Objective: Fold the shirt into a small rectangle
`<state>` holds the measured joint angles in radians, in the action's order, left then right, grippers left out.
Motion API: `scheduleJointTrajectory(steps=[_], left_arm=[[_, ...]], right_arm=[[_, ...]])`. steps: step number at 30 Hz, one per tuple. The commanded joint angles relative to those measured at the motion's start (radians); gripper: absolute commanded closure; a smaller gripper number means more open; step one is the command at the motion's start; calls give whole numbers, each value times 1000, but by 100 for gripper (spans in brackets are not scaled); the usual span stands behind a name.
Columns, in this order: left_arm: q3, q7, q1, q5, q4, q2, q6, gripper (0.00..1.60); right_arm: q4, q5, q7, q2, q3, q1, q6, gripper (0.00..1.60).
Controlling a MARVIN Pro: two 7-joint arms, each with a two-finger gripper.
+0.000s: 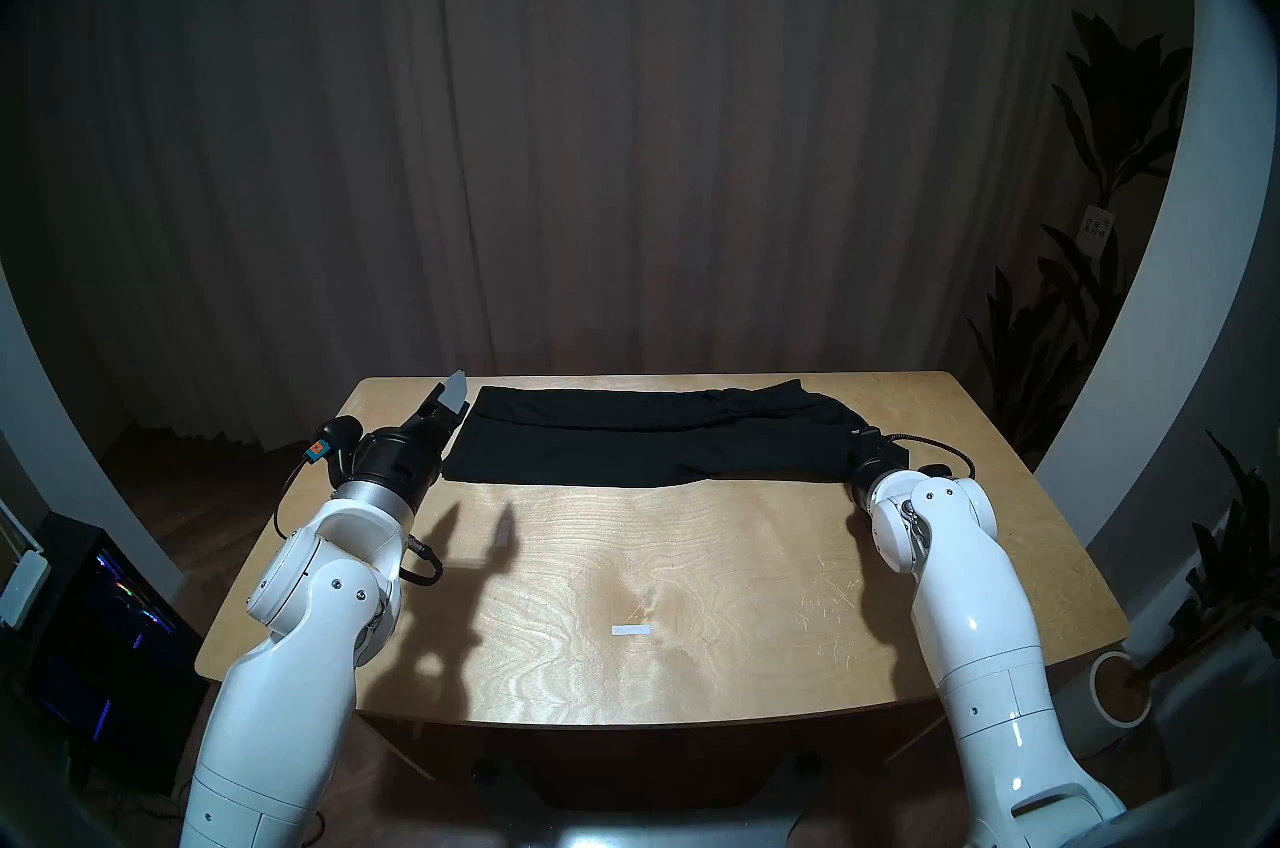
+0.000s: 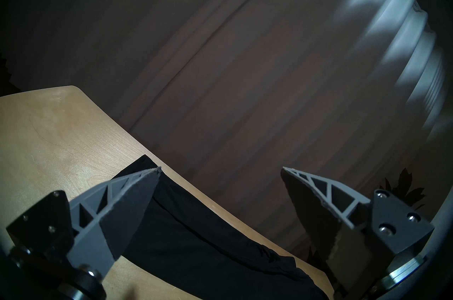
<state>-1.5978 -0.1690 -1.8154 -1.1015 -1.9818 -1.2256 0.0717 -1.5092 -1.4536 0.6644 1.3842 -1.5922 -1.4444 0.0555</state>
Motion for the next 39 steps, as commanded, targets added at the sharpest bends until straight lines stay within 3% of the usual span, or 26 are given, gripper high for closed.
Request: scheduleJointTrajectory(steps=[1,25,36,39], left_arm=[[5,-9,6,4,-37,-4,-1,0],[18,-73,12,34,-58,-11,0,0],[23,-96,18,44,-59,-16,-3,0],[25,-100,20,46,-58,-18,-6,0]], right_arm=[[53,4,-22,6,10,72,-6,0],[371,47,-136,35,66,244,-63,0],[519,92,-266,42,114,324,-86,0],[559,96,-290,45,119,347,-90,45]])
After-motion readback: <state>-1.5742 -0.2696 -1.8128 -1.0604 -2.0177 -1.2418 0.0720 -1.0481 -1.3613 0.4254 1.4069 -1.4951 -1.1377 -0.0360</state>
